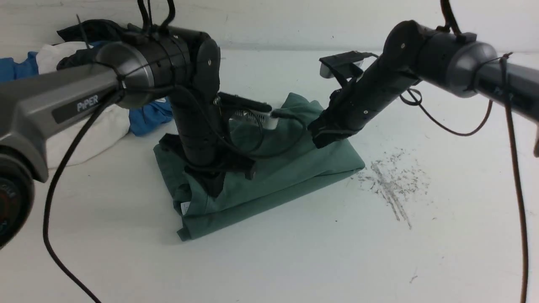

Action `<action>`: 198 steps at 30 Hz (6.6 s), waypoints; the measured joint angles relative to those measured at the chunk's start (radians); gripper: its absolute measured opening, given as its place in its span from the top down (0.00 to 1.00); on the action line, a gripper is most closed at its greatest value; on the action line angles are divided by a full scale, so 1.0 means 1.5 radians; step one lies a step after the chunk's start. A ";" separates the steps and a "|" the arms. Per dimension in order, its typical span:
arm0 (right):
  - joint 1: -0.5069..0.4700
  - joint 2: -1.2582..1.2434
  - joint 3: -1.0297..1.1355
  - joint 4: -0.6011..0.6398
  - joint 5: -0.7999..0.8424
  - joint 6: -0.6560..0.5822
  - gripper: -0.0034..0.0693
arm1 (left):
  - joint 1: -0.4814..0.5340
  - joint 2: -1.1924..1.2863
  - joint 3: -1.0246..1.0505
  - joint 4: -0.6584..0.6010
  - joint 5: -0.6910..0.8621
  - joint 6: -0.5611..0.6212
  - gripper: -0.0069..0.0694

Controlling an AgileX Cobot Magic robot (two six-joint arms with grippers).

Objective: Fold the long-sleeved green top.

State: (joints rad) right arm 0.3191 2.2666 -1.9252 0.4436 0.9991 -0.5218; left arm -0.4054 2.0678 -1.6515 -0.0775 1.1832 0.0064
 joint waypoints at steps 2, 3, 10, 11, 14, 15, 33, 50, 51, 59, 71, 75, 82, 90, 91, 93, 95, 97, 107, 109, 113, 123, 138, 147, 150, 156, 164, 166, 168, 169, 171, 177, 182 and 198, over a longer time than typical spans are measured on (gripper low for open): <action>0.001 0.012 0.000 -0.008 -0.005 0.000 0.97 | 0.002 0.009 0.017 0.001 -0.004 -0.011 0.91; 0.001 0.025 0.000 -0.021 -0.001 0.000 0.97 | 0.005 0.013 0.035 0.002 -0.012 -0.019 0.91; 0.001 0.040 -0.003 -0.079 0.069 0.050 0.97 | -0.003 0.009 0.074 0.003 -0.039 -0.017 0.91; 0.001 0.040 -0.007 -0.097 0.089 0.069 0.97 | -0.007 0.007 0.077 0.010 -0.040 -0.017 0.91; 0.001 0.040 -0.009 -0.123 0.122 0.102 0.97 | -0.010 0.004 0.080 0.018 -0.040 -0.024 0.91; 0.001 0.040 -0.009 -0.130 0.126 0.112 0.97 | -0.011 0.002 0.080 0.019 -0.040 -0.025 0.91; 0.001 -0.186 0.396 -0.128 0.071 0.201 0.97 | -0.011 -0.194 0.085 0.094 -0.017 -0.004 0.91; 0.001 -0.333 0.374 -0.209 0.144 0.258 0.97 | -0.011 -0.201 0.090 0.044 -0.023 0.070 0.91; 0.001 -0.338 0.362 -0.210 0.146 0.258 0.97 | -0.011 -0.201 0.090 0.042 -0.024 0.070 0.91; 0.001 -0.325 0.282 -0.223 0.116 0.258 0.97 | -0.011 -0.199 0.090 0.017 -0.087 0.070 0.91; -0.010 -0.176 0.255 -0.237 0.066 0.259 0.97 | -0.011 -0.075 0.090 -0.097 -0.202 0.113 0.91; -0.036 -0.139 0.248 -0.215 -0.028 0.260 0.97 | -0.011 -0.035 0.090 -0.114 -0.241 0.116 0.91; -0.050 -0.068 0.198 -0.177 -0.064 0.244 0.97 | -0.011 -0.037 0.090 -0.114 -0.243 0.111 0.91; -0.051 -0.116 0.188 -0.206 -0.048 0.216 0.97 | -0.011 -0.068 0.090 -0.114 -0.219 0.111 0.91; -0.052 -0.133 0.188 -0.216 -0.042 0.215 0.97 | -0.011 -0.076 0.090 -0.114 -0.218 0.111 0.91; -0.057 -0.160 0.186 -0.227 -0.037 0.215 0.97 | -0.011 -0.088 0.090 -0.114 -0.217 0.111 0.91; -0.070 -0.185 0.184 -0.230 -0.037 0.215 0.97 | -0.011 -0.103 0.090 -0.114 -0.215 0.111 0.91; -0.081 -0.188 0.184 -0.225 -0.032 0.215 0.97 | -0.011 -0.113 0.090 -0.113 -0.212 0.111 0.91; -0.118 -0.217 0.186 -0.152 0.066 0.178 0.97 | 0.055 -0.147 0.090 -0.108 -0.168 0.073 0.91; -0.120 -0.234 0.186 -0.150 0.090 0.177 0.97 | 0.065 -0.147 0.090 -0.109 -0.167 0.074 0.91; -0.121 -0.282 0.186 -0.142 0.148 0.175 0.97 | 0.069 -0.139 0.090 -0.117 -0.215 0.102 0.91; -0.119 -0.352 0.186 -0.107 0.161 0.174 0.97 | 0.051 -0.045 0.090 -0.201 -0.306 0.114 0.69; -0.119 -0.356 0.186 -0.096 0.163 0.174 0.97 | 0.039 0.025 0.090 -0.318 -0.318 0.163 0.42; -0.119 -0.356 0.186 -0.096 0.164 0.173 0.97 | 0.039 0.012 0.090 -0.335 -0.255 0.165 0.88; -0.119 -0.356 0.186 -0.096 0.164 0.172 0.97 | 0.039 -0.017 0.090 -0.333 -0.206 0.164 0.89; -0.119 -0.356 0.186 -0.096 0.164 0.172 0.97 | 0.040 -0.090 0.090 -0.312 -0.116 0.127 0.89; -0.119 -0.356 0.193 -0.079 0.163 0.145 0.97 | 0.042 -0.103 0.090 -0.210 -0.037 0.031 0.89; -0.119 -0.356 0.208 -0.078 0.163 0.141 0.97 | 0.042 -0.109 0.090 -0.194 -0.037 0.022 0.89; -0.119 -0.356 0.233 -0.077 0.163 0.138 0.97 | 0.042 -0.112 0.090 -0.172 -0.043 0.018 0.89; -0.119 -0.356 0.245 -0.075 0.163 0.134 0.97 | 0.042 -0.112 0.090 -0.166 -0.045 0.016 0.89; -0.119 -0.356 0.267 -0.063 0.163 0.125 0.97 | 0.042 -0.101 0.090 -0.156 -0.052 0.015 0.89; -0.119 -0.355 0.285 -0.026 0.161 0.079 0.97 | 0.042 -0.053 0.090 -0.132 -0.075 0.014 0.86; -0.119 -0.353 0.285 -0.025 0.158 0.011 0.97 | 0.042 -0.046 0.090 -0.098 -0.101 0.000 0.73; -0.091 -0.297 0.285 -0.073 0.111 -0.035 0.37 | 0.042 -0.051 -0.049 0.076 -0.023 -0.101 0.44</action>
State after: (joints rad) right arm 0.1823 1.8206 -1.4977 0.3337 1.1650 -0.5744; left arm -0.3420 1.9918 -1.7250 0.0368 1.1491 -0.1451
